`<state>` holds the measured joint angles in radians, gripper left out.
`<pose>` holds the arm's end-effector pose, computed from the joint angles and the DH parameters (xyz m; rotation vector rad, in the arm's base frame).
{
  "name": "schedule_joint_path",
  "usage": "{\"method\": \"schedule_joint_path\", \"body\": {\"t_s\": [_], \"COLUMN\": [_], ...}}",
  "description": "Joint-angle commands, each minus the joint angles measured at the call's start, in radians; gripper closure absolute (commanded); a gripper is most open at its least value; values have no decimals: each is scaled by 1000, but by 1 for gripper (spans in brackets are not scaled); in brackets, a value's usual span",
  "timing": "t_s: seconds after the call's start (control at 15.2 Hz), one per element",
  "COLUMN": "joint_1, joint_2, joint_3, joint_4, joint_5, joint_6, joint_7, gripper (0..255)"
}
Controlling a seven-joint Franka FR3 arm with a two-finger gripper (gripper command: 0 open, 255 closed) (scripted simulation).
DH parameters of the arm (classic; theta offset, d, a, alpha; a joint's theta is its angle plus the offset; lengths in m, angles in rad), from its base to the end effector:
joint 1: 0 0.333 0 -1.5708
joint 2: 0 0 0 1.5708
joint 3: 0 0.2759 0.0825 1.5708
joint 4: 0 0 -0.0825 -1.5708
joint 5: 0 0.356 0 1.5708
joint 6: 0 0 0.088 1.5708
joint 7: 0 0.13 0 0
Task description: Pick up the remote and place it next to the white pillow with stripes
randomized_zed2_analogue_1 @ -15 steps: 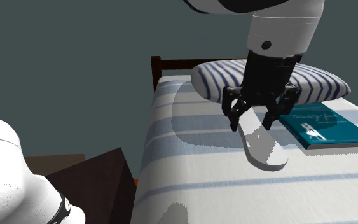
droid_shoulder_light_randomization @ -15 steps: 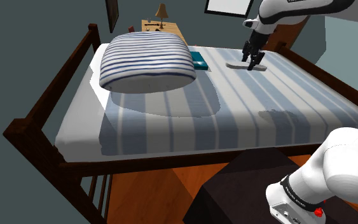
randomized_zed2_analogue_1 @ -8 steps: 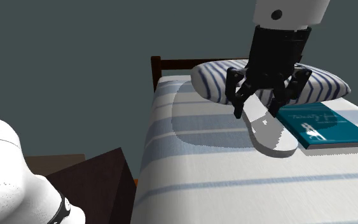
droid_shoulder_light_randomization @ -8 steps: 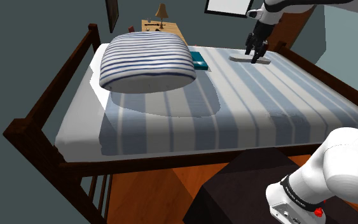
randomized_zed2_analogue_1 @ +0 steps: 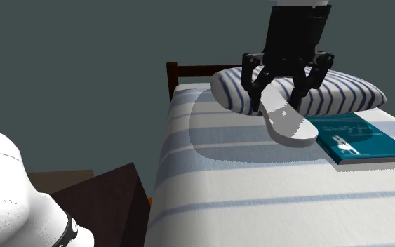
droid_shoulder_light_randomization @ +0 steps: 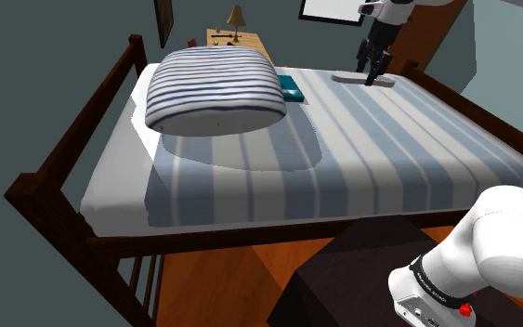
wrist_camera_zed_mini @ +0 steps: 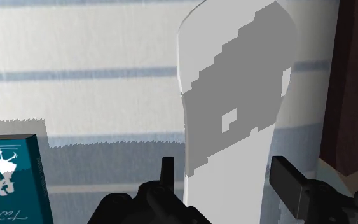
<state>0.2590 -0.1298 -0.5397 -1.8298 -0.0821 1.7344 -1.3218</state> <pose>0.4805 -0.1590 0.5164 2.6940 1.5730 0.0017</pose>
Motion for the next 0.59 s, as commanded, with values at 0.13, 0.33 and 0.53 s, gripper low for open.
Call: {"method": "schedule_joint_path", "body": {"t_s": [0.13,0.33,0.53], "joint_1": [40,70,100], "joint_2": [-34,-45,-45], "joint_3": [64,109,153], "joint_4": [-35,-49,-52], "joint_5": [-11,-9,-3], "joint_6": [-1,-2,-3], "joint_7": [108,184,256], "gripper": [255,255,255]}}
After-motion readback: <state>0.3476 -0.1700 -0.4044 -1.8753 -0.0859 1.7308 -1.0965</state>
